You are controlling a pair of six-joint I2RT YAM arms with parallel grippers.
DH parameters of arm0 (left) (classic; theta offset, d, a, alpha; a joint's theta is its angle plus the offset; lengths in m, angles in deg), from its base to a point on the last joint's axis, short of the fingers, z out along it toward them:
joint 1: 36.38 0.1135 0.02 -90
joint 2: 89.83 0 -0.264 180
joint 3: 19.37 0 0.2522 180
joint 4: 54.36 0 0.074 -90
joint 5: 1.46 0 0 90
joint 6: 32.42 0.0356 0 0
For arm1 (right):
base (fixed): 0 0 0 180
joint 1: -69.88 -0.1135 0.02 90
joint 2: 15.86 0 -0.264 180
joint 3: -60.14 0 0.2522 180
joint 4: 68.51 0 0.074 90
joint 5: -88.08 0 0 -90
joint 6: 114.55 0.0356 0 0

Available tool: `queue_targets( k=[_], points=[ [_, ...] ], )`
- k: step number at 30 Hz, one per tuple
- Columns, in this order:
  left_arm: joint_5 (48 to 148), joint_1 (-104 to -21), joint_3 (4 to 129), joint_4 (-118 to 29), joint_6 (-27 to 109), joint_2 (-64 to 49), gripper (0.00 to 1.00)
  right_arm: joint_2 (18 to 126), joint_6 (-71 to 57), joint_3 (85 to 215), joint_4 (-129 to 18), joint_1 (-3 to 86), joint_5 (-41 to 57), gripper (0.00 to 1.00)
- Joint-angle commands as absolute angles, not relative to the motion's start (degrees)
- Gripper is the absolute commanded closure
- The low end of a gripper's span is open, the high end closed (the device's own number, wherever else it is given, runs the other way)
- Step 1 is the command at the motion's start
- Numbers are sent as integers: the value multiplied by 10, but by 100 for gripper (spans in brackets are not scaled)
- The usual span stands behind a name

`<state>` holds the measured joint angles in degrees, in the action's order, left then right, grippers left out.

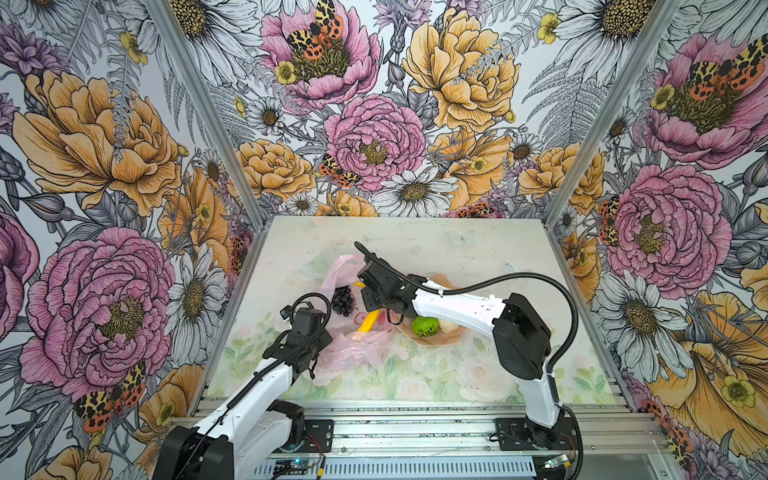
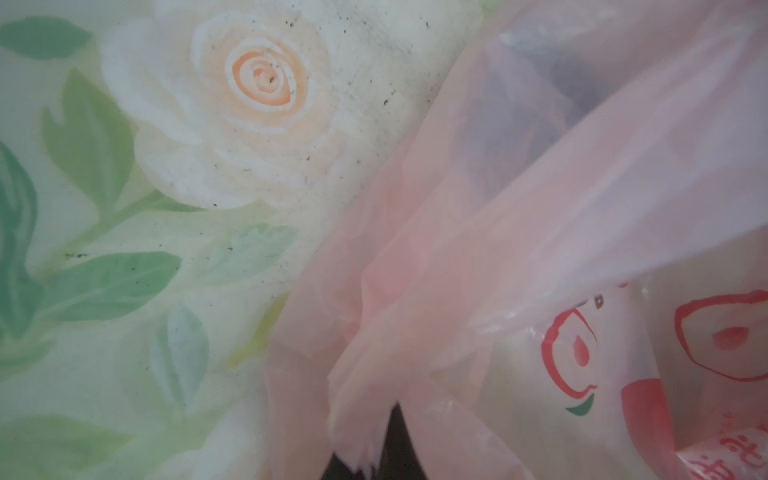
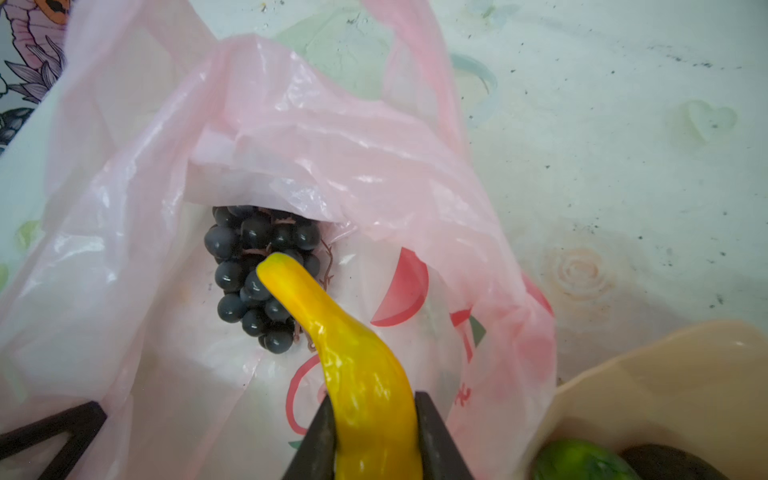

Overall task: Take the fake fruits out of the plastic bag
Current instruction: 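Lift the yellow banana out with the right gripper over the bowl, then lower the banana into the pink bowl and open the right gripper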

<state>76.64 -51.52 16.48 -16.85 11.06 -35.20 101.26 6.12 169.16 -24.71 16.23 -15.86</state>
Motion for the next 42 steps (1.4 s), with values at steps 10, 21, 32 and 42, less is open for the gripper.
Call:
queue_targets(
  k=[10,21,32,42],
  points=[
    [770,-547,185,-173,155,-389,97,1005,5,1711,-249,172,-282,75],
    [769,-530,221,-164,174,-343,97,919,-28,1668,-249,208,-304,74],
    [754,-455,241,-183,242,-339,97,726,-32,1501,-225,297,-281,74],
    [781,-445,227,-208,249,-327,97,664,17,1367,-203,373,-214,76]
  ],
)
